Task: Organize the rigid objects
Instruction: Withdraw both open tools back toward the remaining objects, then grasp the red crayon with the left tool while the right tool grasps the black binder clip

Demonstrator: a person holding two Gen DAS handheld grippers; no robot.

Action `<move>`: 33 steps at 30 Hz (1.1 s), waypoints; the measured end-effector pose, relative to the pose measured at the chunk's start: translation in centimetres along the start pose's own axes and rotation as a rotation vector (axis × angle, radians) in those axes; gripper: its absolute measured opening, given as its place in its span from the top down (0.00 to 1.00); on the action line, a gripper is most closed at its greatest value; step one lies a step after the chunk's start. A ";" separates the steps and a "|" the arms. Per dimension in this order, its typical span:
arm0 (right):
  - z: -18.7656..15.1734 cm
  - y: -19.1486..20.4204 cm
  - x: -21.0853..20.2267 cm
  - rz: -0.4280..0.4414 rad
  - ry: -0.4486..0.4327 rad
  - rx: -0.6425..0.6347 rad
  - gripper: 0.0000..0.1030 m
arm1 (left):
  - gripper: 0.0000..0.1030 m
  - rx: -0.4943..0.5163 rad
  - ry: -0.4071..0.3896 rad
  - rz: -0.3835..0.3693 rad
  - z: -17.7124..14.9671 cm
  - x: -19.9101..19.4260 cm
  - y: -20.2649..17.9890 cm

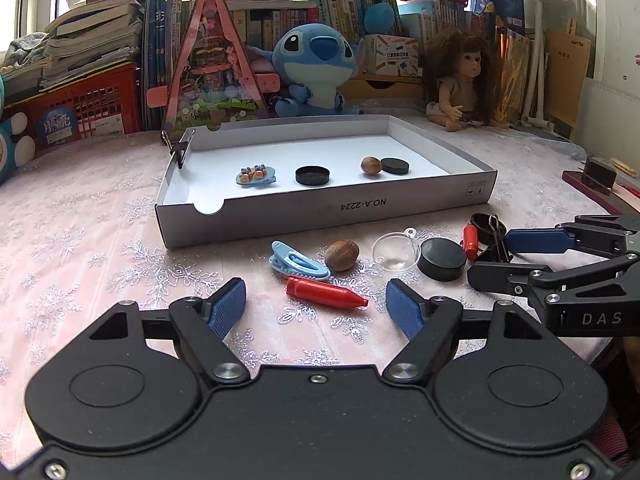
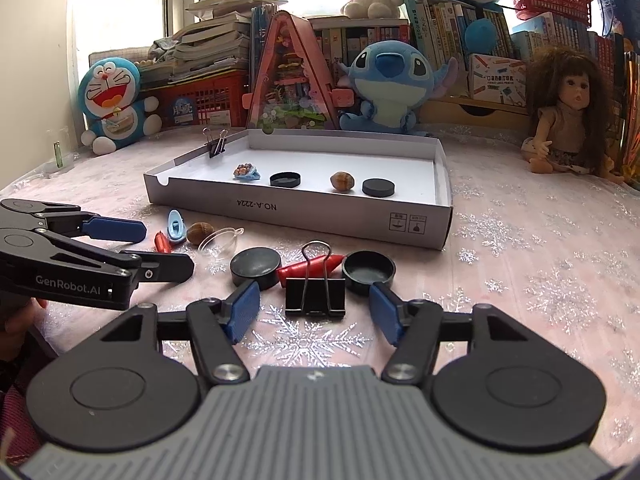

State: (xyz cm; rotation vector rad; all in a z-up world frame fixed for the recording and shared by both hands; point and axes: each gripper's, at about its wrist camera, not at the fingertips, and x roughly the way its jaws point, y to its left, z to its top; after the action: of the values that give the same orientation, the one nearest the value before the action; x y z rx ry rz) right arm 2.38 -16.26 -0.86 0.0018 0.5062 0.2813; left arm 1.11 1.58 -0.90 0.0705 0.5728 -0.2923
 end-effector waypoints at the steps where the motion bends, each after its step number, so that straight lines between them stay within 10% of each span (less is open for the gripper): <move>1: 0.0 0.0 0.1 -0.002 -0.001 0.000 0.32 | 0.28 0.001 -0.001 -0.003 0.0 0.0 0.0; 17: 0.0 0.7 0.1 -0.008 -0.008 -0.045 0.65 | 0.64 0.036 -0.024 -0.041 -0.3 -0.7 -0.7; 20: 0.1 0.8 -0.1 -0.006 -0.007 -0.048 0.65 | 0.86 0.027 -0.019 -0.033 -0.3 -0.9 -0.6; 33: 0.6 0.1 -0.6 -0.021 -0.018 -0.030 0.65 | 0.80 -0.020 0.000 0.003 0.0 -1.2 0.7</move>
State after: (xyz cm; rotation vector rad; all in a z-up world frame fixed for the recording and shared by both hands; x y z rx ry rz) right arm 2.17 -16.23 -0.04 -0.0302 0.4838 0.2680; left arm 0.36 2.51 -0.24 0.0516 0.5750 -0.2834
